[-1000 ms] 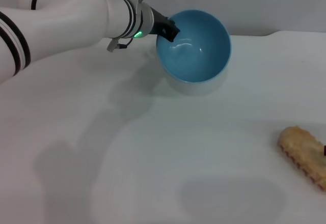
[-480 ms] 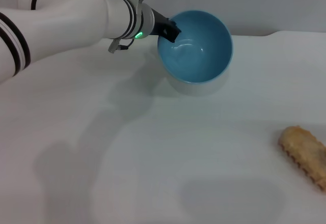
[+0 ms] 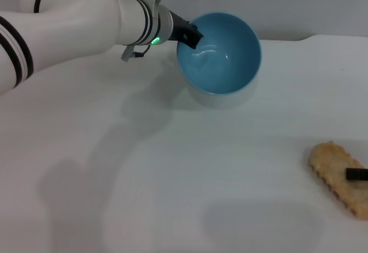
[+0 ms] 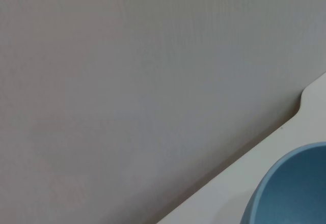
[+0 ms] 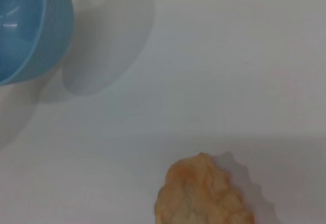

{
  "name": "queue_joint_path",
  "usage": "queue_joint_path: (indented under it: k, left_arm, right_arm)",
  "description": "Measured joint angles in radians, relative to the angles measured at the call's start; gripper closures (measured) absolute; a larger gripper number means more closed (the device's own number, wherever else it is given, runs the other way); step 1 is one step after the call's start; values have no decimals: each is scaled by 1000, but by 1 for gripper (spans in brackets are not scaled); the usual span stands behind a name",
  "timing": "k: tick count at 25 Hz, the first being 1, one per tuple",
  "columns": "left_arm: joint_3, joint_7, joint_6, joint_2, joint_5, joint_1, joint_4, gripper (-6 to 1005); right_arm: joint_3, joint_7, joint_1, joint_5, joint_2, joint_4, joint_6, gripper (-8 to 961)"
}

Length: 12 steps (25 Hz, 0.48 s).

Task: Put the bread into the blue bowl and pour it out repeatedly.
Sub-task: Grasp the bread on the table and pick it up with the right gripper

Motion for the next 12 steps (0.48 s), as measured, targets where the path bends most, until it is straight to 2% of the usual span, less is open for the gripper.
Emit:
queue_joint_path:
  k: [12]
  left_arm:
    - [0,0,-1,0,0,0,-2,1001]
  right_arm:
    - [1,0,8,1,1,-6,-39,406]
